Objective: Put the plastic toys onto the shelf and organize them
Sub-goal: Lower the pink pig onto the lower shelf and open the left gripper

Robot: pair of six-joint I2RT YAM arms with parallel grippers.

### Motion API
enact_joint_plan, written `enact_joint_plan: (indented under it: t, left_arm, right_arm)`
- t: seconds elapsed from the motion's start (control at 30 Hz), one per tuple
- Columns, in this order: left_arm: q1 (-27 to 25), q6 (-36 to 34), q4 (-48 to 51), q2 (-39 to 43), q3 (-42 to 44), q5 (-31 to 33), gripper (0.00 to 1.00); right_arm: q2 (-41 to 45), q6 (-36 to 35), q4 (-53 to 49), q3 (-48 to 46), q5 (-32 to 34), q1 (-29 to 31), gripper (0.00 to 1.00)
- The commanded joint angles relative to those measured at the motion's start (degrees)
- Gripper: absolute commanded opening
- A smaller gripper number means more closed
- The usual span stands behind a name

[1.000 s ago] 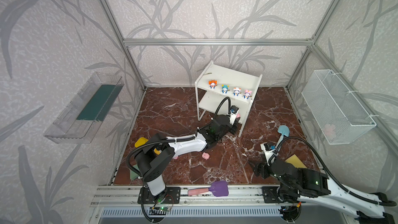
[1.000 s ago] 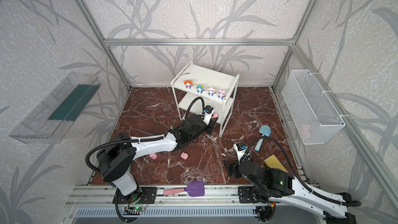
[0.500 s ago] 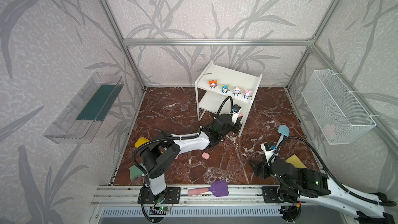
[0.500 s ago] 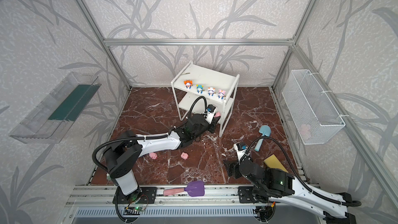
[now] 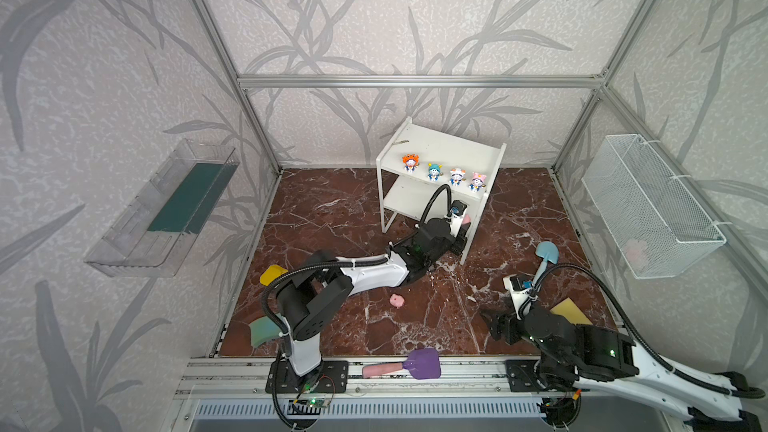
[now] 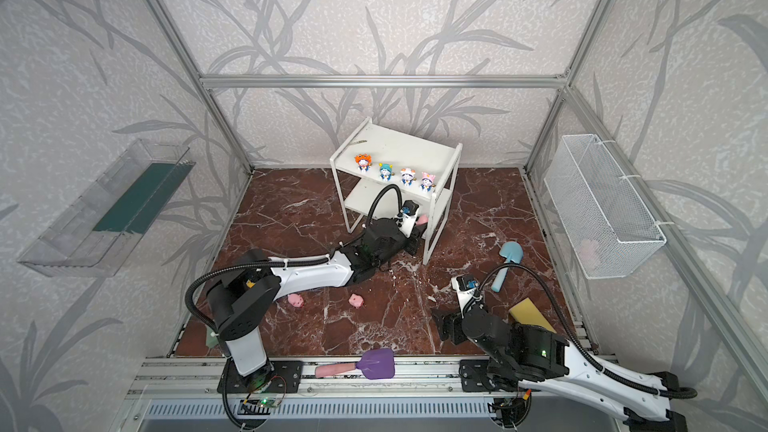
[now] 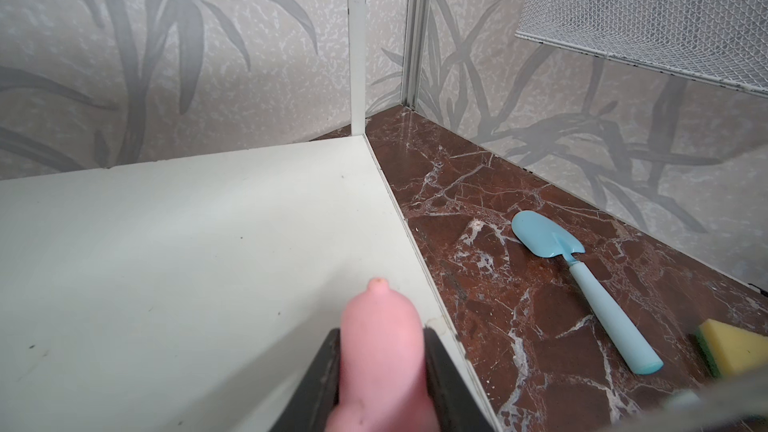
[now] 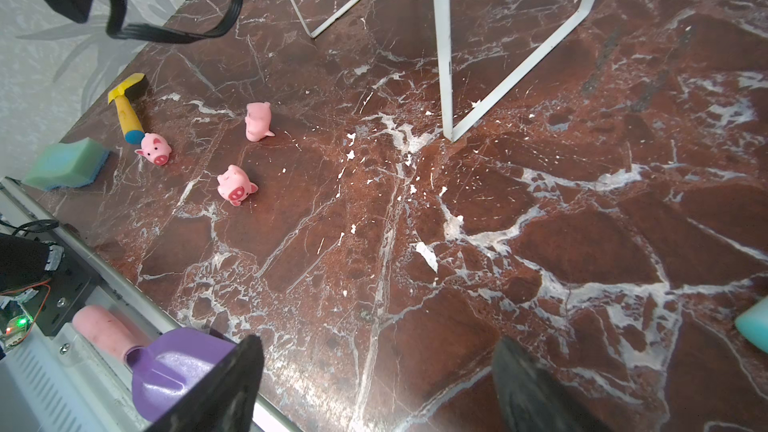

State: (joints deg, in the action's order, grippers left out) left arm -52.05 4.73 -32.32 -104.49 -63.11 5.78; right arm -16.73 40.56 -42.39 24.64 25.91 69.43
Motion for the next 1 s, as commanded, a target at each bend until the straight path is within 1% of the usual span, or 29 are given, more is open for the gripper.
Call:
enact_joint_plan:
  t: [0.0,0.23,0.37,0.43,0.53,0.97]
  left_arm:
    - [0.3,0.2,-0.1,-1.3,-1.3,0.2,0.35]
    - [0.3,0.3,0.0,-1.3,-1.0,0.9,0.41]
    - [0.3,0.5,0.0,-1.3,-1.0,1.2,0.42]
    - [0.3,0.3,0.0,-1.2,-1.0,1.2,0.43]
    - [0.3,0.1,0.0,-0.9,-1.0,1.4,0.47]
    - [0.4,-1.1,-0.1,2.0,1.1,3.8,0.7]
  right_arm:
    - [0.6,-0.4,-1.2,1.0,0.8,0.1,0.87]
    - [0.7,-0.6,-1.1,1.0,0.6,0.1,0.87]
    - [0.8,-0.5,-1.2,1.0,0.5,0.0,0.87]
    - [0.7,-0.6,-1.1,1.0,0.5,0.1,0.87]
    - [0.7,-0.6,-1.1,1.0,0.5,0.1,0.87]
    - [0.8,-0.7,-1.0,0.9,0.2,0.1,0.87]
